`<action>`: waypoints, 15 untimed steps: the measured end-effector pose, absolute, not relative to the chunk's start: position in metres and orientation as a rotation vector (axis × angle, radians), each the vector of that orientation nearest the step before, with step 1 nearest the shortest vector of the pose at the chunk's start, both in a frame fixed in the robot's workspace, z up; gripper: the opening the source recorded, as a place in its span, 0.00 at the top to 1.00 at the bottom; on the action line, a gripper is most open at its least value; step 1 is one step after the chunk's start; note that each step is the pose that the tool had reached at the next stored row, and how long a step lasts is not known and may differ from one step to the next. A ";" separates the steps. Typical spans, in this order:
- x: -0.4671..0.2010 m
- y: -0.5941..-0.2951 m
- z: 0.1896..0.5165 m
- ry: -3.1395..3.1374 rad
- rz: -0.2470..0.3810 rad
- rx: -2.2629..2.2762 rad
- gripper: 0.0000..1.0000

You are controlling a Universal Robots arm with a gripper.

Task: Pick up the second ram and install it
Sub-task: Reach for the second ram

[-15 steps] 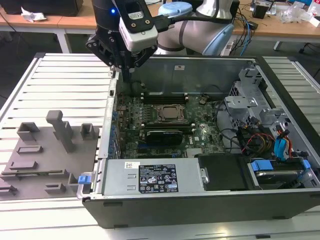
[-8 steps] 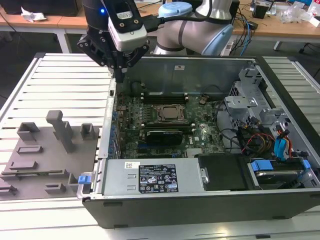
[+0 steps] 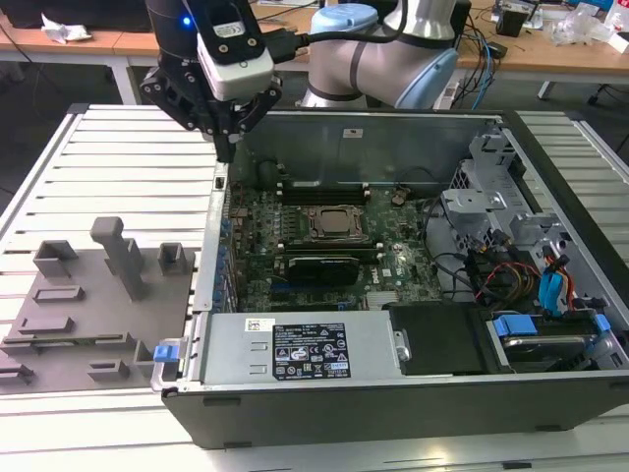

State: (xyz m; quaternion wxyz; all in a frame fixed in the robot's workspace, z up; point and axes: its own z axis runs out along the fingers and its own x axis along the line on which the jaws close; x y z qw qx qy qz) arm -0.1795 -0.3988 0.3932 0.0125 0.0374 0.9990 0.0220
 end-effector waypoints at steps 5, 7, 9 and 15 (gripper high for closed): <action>-0.196 -0.399 0.393 3.114 0.068 0.117 0.89; -0.205 -0.399 0.393 3.114 0.068 0.117 0.89; -0.212 -0.399 0.393 3.114 0.068 0.117 0.89; -0.229 -0.399 0.393 3.114 0.068 0.117 0.89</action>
